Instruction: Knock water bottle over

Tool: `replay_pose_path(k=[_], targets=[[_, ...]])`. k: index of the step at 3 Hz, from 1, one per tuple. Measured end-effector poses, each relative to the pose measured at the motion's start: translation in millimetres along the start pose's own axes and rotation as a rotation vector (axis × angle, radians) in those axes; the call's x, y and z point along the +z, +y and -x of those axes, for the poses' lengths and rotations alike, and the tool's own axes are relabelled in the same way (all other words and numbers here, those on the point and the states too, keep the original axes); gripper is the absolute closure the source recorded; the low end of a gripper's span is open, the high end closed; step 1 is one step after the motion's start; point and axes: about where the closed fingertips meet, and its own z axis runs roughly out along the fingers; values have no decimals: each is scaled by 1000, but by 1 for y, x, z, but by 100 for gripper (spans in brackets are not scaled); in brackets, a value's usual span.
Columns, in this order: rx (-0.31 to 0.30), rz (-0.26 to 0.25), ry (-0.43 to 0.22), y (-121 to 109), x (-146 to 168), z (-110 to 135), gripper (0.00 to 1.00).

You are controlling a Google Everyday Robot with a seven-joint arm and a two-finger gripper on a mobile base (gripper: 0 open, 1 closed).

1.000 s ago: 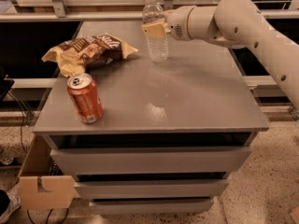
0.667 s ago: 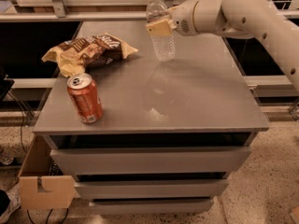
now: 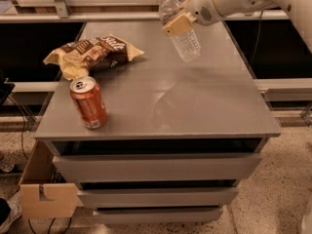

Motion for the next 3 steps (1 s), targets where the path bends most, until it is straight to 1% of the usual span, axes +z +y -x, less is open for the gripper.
replay_pose_path(k=[1,2,3], targets=[[-104,76,169,14,-4,-17,100],[-175,163,333,31,0,-42,100],[-211,237,473,42,5,-65,100]])
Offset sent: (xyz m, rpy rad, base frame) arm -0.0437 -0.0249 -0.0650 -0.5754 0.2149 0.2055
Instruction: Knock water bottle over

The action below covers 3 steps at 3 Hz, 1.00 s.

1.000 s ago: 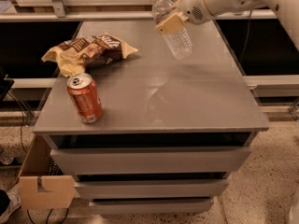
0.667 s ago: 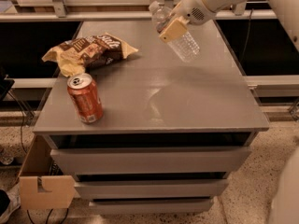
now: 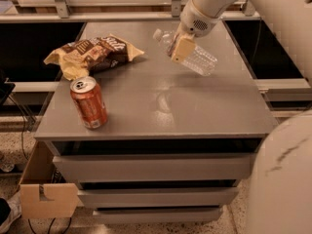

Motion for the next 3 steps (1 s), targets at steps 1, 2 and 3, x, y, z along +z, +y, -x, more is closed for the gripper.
replay_pose_path(k=[1,2,3], targets=[[-22,53,121,9,13,-14,100],[-29,74,212,13,24,-25,100],[-24,88,246,16,34,-29,82]])
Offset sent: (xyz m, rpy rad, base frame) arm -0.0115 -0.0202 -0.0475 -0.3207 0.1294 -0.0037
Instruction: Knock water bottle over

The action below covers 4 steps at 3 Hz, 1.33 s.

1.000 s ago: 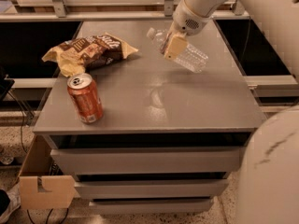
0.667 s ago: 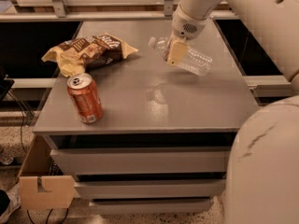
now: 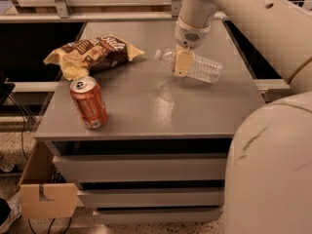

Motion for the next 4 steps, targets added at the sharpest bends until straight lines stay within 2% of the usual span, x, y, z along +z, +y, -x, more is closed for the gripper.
replay_pose_path(k=[3,4], targets=[[21,14,-15,4,10,1,12],[21,24,-27,6,12,2,0]])
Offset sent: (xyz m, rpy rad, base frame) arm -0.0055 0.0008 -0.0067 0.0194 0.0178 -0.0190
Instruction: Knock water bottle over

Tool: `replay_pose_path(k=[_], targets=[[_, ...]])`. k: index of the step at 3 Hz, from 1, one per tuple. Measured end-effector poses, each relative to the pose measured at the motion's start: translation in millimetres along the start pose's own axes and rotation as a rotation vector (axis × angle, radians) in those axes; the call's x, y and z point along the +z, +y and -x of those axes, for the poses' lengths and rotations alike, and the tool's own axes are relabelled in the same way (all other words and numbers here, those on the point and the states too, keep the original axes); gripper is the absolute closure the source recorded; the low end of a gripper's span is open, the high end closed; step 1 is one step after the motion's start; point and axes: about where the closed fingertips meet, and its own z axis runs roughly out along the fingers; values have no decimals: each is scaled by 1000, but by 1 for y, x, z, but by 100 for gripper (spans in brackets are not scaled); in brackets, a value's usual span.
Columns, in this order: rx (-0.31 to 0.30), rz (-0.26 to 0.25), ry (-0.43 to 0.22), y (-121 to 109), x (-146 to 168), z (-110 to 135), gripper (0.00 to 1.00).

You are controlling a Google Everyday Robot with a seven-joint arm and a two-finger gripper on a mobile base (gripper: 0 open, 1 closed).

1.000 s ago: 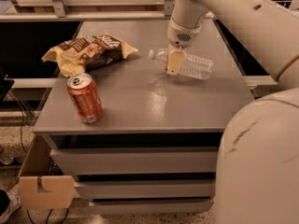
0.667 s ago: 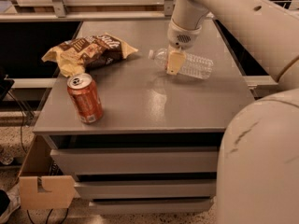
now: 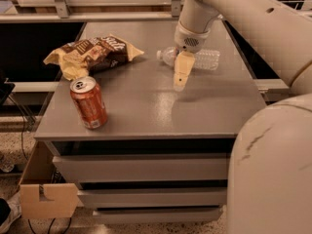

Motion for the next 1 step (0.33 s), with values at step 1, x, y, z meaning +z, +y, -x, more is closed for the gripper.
replay_pose_path(k=[1], targets=[[5,0,-6,-1,-1,0,0]])
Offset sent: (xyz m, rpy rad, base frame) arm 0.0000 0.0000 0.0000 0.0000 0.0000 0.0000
